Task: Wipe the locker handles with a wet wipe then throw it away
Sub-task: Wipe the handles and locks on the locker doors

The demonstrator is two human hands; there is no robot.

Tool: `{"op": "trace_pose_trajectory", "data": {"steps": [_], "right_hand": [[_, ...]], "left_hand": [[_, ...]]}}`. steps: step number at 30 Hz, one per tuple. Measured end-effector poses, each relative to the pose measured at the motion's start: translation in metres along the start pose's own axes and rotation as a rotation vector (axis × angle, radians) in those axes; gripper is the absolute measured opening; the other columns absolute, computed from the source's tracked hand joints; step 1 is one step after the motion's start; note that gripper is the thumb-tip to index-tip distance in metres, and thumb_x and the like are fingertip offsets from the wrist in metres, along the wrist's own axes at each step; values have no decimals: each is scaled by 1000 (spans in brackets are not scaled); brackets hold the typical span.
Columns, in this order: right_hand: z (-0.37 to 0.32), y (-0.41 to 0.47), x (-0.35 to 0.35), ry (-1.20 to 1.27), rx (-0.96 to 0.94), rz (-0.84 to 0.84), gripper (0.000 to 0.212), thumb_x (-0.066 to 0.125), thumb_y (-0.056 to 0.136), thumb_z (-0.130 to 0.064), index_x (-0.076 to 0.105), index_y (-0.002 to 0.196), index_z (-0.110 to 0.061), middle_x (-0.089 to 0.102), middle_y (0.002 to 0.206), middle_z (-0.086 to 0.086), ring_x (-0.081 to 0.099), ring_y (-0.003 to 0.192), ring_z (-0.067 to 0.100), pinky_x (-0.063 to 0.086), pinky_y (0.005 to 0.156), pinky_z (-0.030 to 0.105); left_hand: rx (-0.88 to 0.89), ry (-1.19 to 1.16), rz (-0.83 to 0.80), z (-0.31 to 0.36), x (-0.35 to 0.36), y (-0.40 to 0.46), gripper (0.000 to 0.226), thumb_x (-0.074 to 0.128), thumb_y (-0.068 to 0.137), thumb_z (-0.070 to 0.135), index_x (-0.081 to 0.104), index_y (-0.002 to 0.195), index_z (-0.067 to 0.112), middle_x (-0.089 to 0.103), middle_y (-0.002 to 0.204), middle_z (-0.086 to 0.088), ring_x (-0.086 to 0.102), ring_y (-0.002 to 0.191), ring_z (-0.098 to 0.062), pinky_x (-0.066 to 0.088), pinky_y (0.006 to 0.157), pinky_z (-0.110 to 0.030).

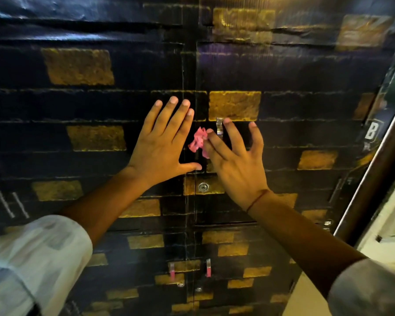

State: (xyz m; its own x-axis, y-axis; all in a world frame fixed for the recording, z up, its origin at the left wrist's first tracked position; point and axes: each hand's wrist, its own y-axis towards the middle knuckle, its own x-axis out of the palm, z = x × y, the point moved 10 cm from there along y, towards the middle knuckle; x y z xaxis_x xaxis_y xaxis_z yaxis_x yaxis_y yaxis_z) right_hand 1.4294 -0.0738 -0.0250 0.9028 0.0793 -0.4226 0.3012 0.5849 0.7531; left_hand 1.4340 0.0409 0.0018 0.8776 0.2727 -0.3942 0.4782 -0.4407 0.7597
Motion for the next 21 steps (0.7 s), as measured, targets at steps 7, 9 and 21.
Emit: {"op": "trace_pose_trajectory", "data": {"steps": [7,9,21], "right_hand": [[-2,2,-3,-16,17,-67,50,27,100,-27,49,143,-16,39,155,8,15,150,39,13,114,70],[5,11,-8,-12,36,-59,50,28,98,-28,50,142,-17,41,153,7,18,149,39,16,113,69],[9,7,-25,345,-124,234,18,61,94,-19,75,105,-14,72,113,2,51,130,28,35,111,46]], "left_hand": [[-7,1,-8,1,-1,-1,127,54,79,87,15,160,-2,13,168,-23,9,156,-41,13,125,-59],[-9,2,-11,1,-1,-1,127,54,79,87,14,161,-1,12,169,-22,9,156,-41,13,125,-59],[-6,29,-34,1,-3,0,127,57,77,86,17,160,-2,14,168,-23,9,156,-42,13,125,-60]]}}
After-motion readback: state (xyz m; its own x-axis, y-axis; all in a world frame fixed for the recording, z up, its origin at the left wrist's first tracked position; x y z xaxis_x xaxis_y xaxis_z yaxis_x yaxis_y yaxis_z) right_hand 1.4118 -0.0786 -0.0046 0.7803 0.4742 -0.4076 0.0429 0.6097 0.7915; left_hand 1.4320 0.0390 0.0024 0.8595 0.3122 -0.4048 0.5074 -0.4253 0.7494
